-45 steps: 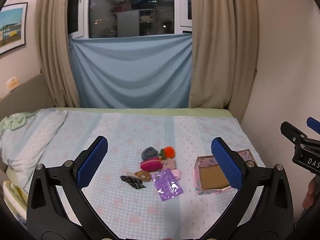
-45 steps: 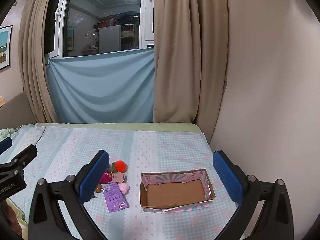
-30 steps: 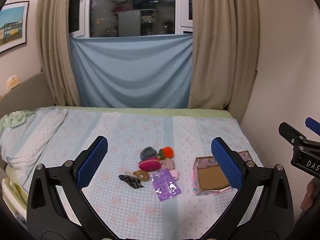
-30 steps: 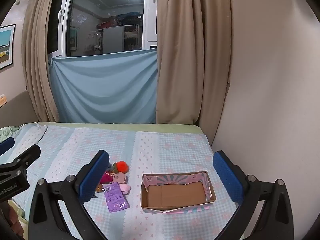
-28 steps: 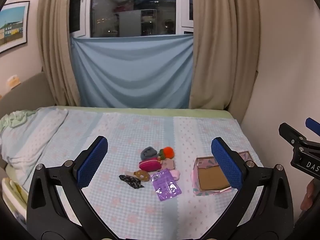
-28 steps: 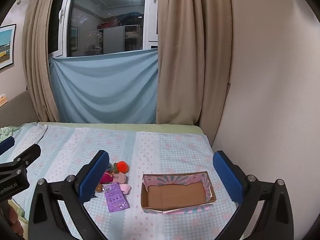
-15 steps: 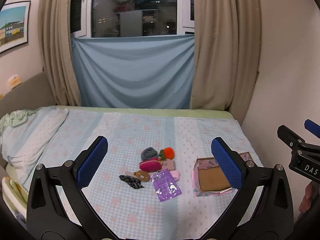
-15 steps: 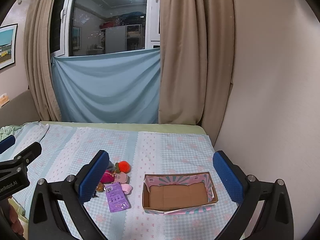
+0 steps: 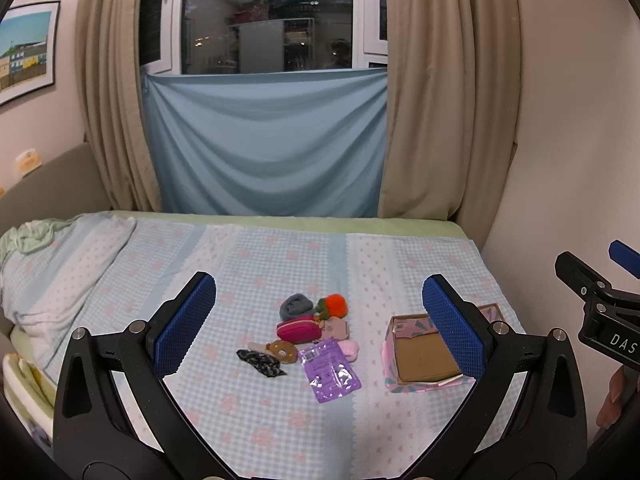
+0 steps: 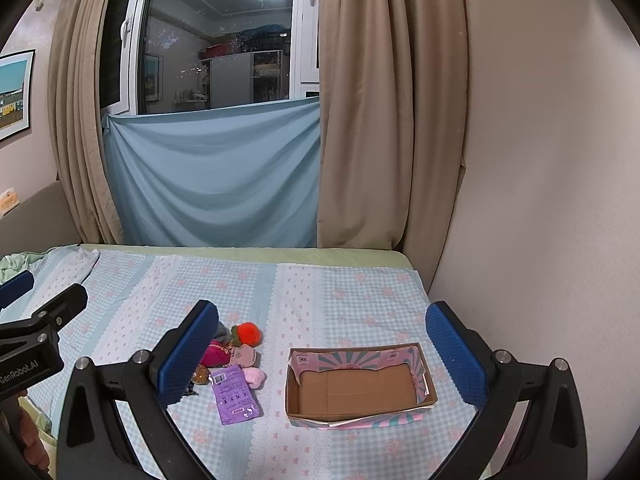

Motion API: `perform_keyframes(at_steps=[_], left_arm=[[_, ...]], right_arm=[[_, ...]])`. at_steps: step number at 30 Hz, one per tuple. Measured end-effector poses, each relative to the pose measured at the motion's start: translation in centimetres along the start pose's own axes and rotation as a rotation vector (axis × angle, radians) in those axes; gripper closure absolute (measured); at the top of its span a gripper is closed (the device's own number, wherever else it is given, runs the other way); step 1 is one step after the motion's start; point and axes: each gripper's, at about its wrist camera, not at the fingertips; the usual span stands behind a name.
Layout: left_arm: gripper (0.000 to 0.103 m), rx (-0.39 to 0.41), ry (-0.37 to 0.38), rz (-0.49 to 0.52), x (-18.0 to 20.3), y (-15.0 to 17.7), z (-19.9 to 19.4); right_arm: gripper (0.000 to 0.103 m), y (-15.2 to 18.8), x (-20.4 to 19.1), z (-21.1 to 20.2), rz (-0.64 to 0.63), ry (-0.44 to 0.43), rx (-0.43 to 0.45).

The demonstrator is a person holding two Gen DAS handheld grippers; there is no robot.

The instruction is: Organize soft objects

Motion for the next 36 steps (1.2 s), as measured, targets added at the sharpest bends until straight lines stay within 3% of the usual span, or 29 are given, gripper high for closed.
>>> perform_keyframes(at_steps=[36], left_arm=[[0.000, -0.001, 0.002, -0.005, -0.01, 0.06, 0.03]], right_arm=[[0.000, 0.13, 0.20, -0.32, 0.008, -0.003, 0.007]])
Point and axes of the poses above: each gripper's, at about its wrist camera, not at the fingertips, and z roughly the way its jaws point, x to its right, y to its underside, and after that the axes turned 1 degree about -z, right-handed
